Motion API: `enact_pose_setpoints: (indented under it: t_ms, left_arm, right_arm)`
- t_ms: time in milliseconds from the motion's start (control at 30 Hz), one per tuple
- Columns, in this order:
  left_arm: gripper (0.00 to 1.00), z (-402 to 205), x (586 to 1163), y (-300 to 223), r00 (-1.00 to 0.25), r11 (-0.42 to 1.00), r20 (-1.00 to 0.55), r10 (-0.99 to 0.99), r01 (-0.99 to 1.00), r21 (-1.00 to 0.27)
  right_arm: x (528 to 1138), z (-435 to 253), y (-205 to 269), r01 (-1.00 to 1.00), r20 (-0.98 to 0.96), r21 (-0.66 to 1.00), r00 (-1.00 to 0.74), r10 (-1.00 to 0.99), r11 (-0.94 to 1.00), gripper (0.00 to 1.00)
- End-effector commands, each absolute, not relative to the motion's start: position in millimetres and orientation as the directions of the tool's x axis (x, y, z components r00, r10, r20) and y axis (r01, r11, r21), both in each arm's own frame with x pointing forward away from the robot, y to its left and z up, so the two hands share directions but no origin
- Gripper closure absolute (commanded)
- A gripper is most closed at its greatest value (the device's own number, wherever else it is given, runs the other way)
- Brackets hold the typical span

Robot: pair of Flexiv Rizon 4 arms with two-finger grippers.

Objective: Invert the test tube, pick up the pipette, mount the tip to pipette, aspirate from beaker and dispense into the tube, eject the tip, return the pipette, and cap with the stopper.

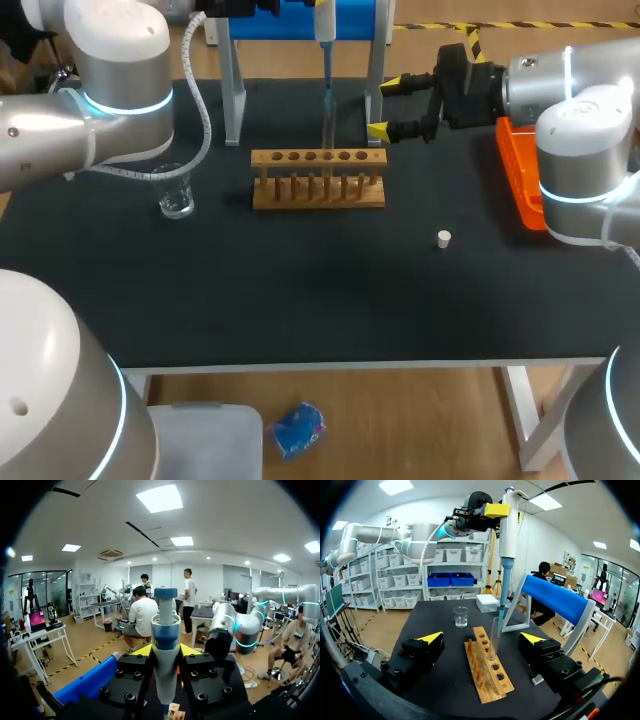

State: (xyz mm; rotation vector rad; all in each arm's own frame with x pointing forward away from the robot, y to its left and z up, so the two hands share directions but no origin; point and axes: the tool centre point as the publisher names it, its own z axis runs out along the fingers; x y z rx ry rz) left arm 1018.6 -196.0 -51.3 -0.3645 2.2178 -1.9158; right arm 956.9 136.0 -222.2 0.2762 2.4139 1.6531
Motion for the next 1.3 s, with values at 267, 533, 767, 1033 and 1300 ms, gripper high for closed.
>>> enact_pose_setpoints:
  t_ms: [267,533,767,1033,1300]
  left_arm:
    - [1.0,-59.6,1025.1,-199.2,-0.957,0.165,0.042,-0.286,-0.092,-0.982]
    - [1.0,-63.7,1027.3,-200.0,-0.958,0.167,0.049,-0.282,-0.099,-0.981]
    - [1.0,-66.3,1030.1,-201.8,-0.959,0.167,0.054,-0.277,-0.103,-0.981]
    - [1.0,-72.0,1032.8,-199.5,-0.957,0.158,0.067,-0.282,-0.115,-0.981]
    - [1.0,-78.1,1032.9,-197.3,-0.954,0.153,0.081,-0.288,-0.129,-0.98]
  right_arm:
    - [956.4,-222.7,136.2,0.039,-0.062,0.934,-0.962,0.267,0.356,0.0]
    - [956.4,-222.7,136.2,0.039,-0.062,0.934,-0.962,0.267,0.356,0.0]
    - [956.4,-222.7,136.2,0.039,-0.062,0.934,-0.962,0.267,0.356,0.0]
    - [956.4,-222.7,136.2,0.039,-0.062,0.934,-0.962,0.267,0.356,0.0]
    - [956.4,-222.7,136.2,0.039,-0.062,0.934,-0.962,0.267,0.356,0.0]
